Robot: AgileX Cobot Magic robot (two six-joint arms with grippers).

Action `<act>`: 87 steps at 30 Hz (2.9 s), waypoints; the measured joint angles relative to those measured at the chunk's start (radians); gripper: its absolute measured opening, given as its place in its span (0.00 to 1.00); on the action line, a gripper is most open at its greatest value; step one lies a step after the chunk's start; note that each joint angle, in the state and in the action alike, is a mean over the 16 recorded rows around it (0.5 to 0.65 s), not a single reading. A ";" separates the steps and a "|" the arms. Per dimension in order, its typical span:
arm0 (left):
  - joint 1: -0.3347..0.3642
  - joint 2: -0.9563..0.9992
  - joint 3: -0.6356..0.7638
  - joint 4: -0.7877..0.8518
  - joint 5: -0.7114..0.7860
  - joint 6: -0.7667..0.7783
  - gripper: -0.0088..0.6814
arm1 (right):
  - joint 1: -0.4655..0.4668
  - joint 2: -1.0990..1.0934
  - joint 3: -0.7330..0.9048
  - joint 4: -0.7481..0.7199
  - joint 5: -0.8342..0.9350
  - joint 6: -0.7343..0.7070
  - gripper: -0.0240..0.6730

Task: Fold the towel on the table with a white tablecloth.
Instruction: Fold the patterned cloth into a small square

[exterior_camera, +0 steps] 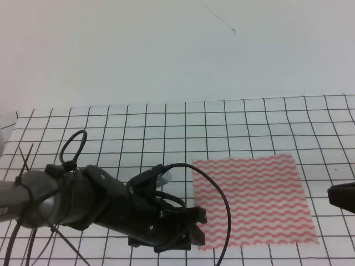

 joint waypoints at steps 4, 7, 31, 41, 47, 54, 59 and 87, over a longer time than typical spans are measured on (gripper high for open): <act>0.000 0.011 -0.007 0.039 0.005 -0.025 0.35 | 0.000 0.000 0.000 0.002 0.001 0.000 0.03; 0.000 0.017 -0.013 0.065 0.003 -0.038 0.35 | 0.000 0.000 0.000 0.004 0.002 0.000 0.03; 0.000 0.090 -0.133 0.103 0.053 -0.049 0.35 | 0.000 0.000 0.000 0.010 0.011 -0.003 0.03; 0.006 0.090 -0.189 0.111 0.048 -0.051 0.35 | 0.000 0.000 0.000 0.011 0.007 -0.009 0.03; 0.016 0.090 -0.208 0.194 0.087 -0.119 0.35 | 0.000 0.000 0.000 0.011 0.005 -0.009 0.03; 0.013 0.091 -0.215 0.349 0.138 -0.244 0.35 | 0.000 0.000 0.000 0.011 0.005 -0.010 0.03; -0.002 0.100 -0.215 0.446 0.136 -0.320 0.35 | 0.000 0.000 0.000 0.011 0.006 -0.011 0.03; -0.020 0.166 -0.304 0.385 0.172 -0.295 0.35 | 0.000 0.000 0.000 0.011 0.012 -0.013 0.03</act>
